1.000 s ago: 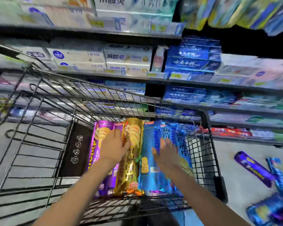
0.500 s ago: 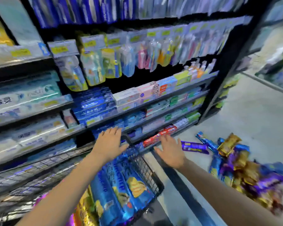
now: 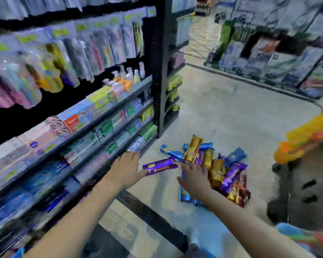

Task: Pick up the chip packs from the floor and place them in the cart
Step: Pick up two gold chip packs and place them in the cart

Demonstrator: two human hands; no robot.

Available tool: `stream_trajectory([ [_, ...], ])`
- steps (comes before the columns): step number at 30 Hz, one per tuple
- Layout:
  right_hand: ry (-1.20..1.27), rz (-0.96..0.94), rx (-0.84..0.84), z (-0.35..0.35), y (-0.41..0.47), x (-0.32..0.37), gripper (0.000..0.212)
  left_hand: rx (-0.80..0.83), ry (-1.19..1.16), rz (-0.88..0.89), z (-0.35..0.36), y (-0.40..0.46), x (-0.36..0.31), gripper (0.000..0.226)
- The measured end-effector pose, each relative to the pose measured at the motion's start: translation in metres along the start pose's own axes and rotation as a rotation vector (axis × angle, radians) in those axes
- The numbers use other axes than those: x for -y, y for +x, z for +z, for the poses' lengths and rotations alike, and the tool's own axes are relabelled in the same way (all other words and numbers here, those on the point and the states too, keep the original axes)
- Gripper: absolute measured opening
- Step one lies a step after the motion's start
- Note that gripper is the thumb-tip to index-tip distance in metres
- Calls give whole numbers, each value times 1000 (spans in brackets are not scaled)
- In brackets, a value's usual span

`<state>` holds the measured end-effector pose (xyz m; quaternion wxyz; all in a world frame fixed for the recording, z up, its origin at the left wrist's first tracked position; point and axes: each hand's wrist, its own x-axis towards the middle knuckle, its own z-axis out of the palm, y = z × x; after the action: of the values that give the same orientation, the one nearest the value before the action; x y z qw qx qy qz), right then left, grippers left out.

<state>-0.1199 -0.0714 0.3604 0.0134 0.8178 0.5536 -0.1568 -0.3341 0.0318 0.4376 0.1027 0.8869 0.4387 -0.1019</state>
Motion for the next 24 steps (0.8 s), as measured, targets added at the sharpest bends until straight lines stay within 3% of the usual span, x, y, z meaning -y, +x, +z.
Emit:
stream_trajectory([
  [7, -13, 90, 49, -7, 92, -135, 60, 123, -82, 25, 22, 151, -107, 95],
  [11, 66, 187, 165, 16, 129, -183, 54, 264, -134, -16, 65, 204, -136, 65],
  [19, 74, 452, 285, 109, 199, -263, 51, 463, -133, 0, 182, 314, -155, 61],
  [24, 238, 659, 329, 200, 260, -330, 67, 520, -116, 72, 279, 412, -179, 66],
])
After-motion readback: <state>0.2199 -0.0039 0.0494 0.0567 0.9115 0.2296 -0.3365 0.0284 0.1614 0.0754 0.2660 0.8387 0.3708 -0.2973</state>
